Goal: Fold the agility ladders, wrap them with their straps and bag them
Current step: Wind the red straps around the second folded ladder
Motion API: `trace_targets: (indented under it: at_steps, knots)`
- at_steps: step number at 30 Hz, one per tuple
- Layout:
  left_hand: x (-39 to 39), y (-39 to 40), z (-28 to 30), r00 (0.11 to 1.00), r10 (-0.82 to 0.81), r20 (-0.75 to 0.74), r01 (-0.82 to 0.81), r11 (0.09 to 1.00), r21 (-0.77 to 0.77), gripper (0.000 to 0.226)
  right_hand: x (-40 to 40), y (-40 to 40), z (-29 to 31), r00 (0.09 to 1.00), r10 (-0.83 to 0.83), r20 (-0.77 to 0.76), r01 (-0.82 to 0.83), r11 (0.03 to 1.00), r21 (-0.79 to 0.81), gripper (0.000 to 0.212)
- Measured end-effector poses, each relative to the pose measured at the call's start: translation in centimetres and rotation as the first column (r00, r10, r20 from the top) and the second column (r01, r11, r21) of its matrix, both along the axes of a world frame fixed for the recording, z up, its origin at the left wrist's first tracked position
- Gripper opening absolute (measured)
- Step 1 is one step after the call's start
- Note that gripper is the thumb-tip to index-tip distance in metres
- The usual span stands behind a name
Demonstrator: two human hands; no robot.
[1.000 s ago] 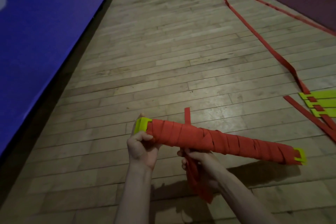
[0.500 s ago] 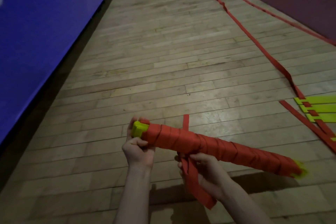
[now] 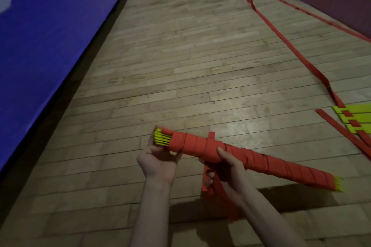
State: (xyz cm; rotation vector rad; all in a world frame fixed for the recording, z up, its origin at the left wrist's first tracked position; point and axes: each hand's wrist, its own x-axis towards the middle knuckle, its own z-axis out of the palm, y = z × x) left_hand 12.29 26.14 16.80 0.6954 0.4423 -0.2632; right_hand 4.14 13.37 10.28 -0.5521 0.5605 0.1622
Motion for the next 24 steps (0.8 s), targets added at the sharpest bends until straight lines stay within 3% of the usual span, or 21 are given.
trace_targets:
  at_steps: [3,6,7,9,12,15,17,22,24]
  knots:
    - [-1.9,-1.8,0.5,0.994,0.056,-0.097,-0.043,0.99,0.134,0.01,0.5,-0.1,-0.3,0.998,0.066,-0.001,-0.066,0.997,-0.051,0.075]
    - [-1.7,-3.6,1.0,0.955,0.121,-0.269,-0.041,0.957,0.286,0.043,0.3,0.2,-0.3,0.977,0.211,0.039,-0.205,0.972,-0.118,0.066]
    - [-1.2,-4.0,1.3,0.926,0.186,-0.329,-0.066,0.937,0.343,0.044,0.4,0.3,0.0,0.967,0.255,0.028,-0.247,0.956,-0.156,0.057]
    - [-0.2,-4.4,1.5,0.896,0.261,-0.359,-0.128,0.926,0.355,0.024,0.6,0.3,0.7,0.951,0.307,-0.023,-0.303,0.922,-0.241,0.045]
    - [0.7,-4.4,1.5,0.941,0.281,-0.19,-0.241,0.948,0.209,0.015,1.3,-0.1,1.4,0.96,0.279,0.002,-0.265,0.914,-0.307,0.038]
    - [1.1,-3.6,0.8,0.965,0.21,0.158,-0.222,0.973,0.059,0.031,1.6,-0.6,1.6,0.969,0.231,0.086,-0.222,0.969,-0.104,0.017]
    - [1.3,-3.0,0.3,0.944,0.144,0.297,-0.16,0.987,0.03,0.041,1.7,-0.7,1.8,0.955,0.235,0.181,-0.244,0.969,0.03,0.015]
    - [1.2,-2.0,0.3,0.914,0.04,0.403,-0.048,0.999,0.01,0.054,0.7,-1.7,1.3,0.934,0.251,0.253,-0.29,0.948,0.131,0.025]
    - [1.1,-1.7,0.3,0.901,0.003,0.434,-0.012,1.0,0.018,0.063,0.2,-2.5,1.2,0.934,0.238,0.265,-0.288,0.943,0.168,0.039]
